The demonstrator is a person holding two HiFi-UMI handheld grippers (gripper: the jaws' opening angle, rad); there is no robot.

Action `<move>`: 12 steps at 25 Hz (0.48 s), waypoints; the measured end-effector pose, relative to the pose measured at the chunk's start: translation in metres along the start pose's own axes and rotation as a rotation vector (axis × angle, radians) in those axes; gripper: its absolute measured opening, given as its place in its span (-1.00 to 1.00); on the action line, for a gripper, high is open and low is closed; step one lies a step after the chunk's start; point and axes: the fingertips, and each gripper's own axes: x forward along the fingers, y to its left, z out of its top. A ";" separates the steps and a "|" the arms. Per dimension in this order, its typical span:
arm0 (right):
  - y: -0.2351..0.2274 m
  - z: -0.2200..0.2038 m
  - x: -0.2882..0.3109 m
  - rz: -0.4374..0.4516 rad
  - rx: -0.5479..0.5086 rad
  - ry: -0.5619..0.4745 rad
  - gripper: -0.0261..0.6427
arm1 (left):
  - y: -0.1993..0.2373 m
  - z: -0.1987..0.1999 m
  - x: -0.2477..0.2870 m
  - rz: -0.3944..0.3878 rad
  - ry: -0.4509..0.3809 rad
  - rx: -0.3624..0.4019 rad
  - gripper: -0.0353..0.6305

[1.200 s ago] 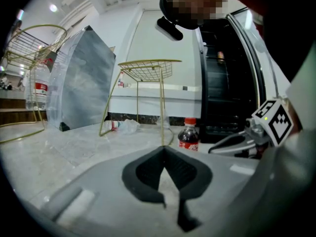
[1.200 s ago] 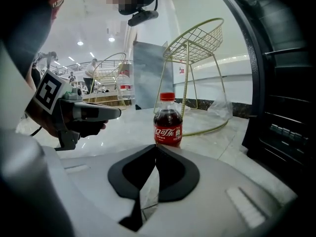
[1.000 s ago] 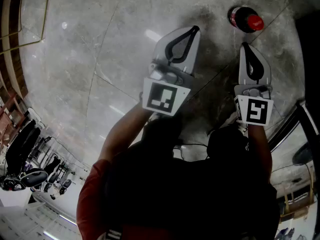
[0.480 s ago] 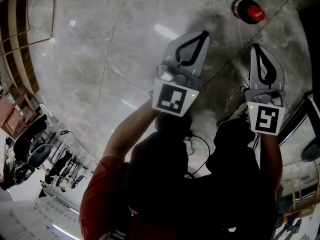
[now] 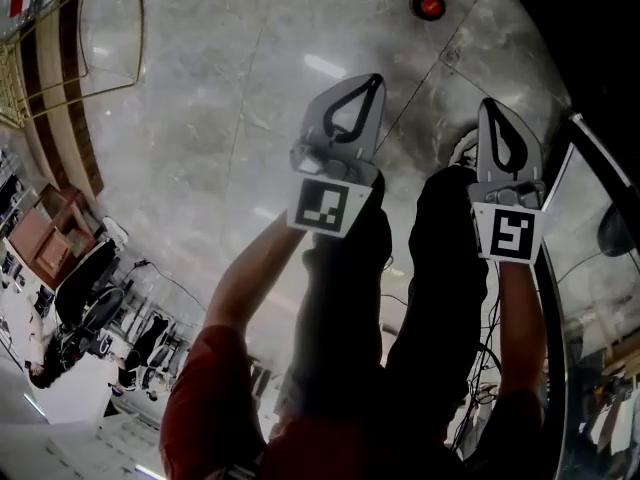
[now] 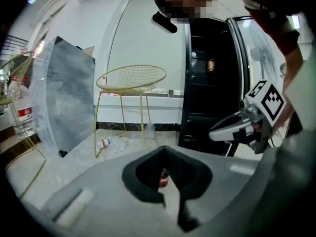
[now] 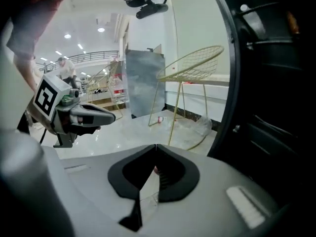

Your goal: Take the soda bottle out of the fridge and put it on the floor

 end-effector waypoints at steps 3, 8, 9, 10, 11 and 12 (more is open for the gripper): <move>-0.004 0.055 -0.047 -0.044 0.041 0.027 -0.92 | -0.003 0.069 -0.028 0.010 -0.006 -0.009 -0.90; -0.015 0.165 -0.115 -0.123 0.137 -0.015 -0.92 | -0.011 0.193 -0.076 0.041 -0.029 0.000 -0.90; -0.016 0.190 -0.131 -0.130 0.146 -0.023 -0.92 | -0.013 0.221 -0.088 0.054 -0.044 -0.036 -0.90; -0.017 0.217 -0.146 -0.133 0.153 -0.034 -0.92 | -0.014 0.250 -0.100 0.075 -0.068 -0.093 -0.90; -0.017 0.245 -0.161 -0.132 0.155 -0.049 -0.92 | -0.014 0.279 -0.112 0.095 -0.087 -0.141 -0.90; -0.018 0.273 -0.174 -0.130 0.153 -0.067 -0.92 | -0.014 0.306 -0.123 0.107 -0.096 -0.163 -0.90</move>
